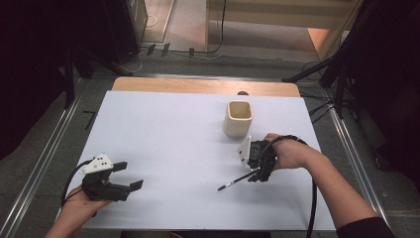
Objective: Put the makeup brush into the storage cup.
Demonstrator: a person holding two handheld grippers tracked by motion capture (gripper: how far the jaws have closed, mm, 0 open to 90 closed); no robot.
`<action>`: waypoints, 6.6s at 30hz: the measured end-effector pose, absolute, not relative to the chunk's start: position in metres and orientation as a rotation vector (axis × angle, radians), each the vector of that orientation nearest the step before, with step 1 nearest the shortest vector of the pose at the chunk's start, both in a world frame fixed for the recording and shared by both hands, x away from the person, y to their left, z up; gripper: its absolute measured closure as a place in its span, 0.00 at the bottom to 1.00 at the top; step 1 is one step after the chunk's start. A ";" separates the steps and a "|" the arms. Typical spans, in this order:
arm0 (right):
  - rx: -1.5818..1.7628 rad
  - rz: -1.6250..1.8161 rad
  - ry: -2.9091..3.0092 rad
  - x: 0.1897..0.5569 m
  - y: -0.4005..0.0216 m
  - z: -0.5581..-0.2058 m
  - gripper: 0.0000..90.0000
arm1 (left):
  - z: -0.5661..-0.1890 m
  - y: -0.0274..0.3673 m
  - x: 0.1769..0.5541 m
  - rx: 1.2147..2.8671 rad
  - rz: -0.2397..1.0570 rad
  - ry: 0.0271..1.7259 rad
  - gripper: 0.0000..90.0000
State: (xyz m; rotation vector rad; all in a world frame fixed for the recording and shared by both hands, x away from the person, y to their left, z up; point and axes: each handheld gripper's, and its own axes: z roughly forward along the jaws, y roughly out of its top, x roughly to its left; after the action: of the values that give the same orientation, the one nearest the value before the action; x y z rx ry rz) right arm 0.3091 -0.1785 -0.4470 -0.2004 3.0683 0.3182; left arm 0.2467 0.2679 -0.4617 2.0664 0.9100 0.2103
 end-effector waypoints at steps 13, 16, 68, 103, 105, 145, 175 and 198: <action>-0.211 0.293 3.095 0.310 -0.174 -0.459 0.36 | -0.463 0.268 0.247 2.086 0.203 0.918 0.10; -0.222 0.263 3.106 0.311 -0.173 -0.463 0.40 | -0.463 0.268 0.247 2.079 0.202 0.915 0.10; -0.412 0.142 3.092 0.305 -0.160 -0.477 0.95 | -0.462 0.270 0.248 2.061 0.192 0.918 0.10; 0.116 0.487 3.208 0.313 -0.170 -0.441 0.96 | -0.462 0.266 0.251 2.060 0.177 0.898 0.10; 0.222 0.511 3.226 0.312 -0.171 -0.439 0.96 | -0.462 0.265 0.252 2.064 0.174 0.898 0.10; 1.257 1.153 2.894 0.297 -0.169 -0.459 0.96 | -0.457 0.254 0.265 1.980 0.040 0.945 0.10; 1.380 1.264 2.719 0.289 -0.154 -0.462 0.96 | -0.458 0.221 0.284 1.977 -0.051 0.953 0.11; 1.495 1.355 2.587 0.288 -0.128 -0.463 0.96 | -0.457 0.189 0.282 1.996 -0.079 0.922 0.11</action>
State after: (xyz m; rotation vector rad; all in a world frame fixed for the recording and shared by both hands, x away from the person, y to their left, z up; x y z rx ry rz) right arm 0.2881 -0.1283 -0.4635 1.4950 2.5868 1.3552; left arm 0.2823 0.1886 -0.4568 1.9961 0.9222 -0.0791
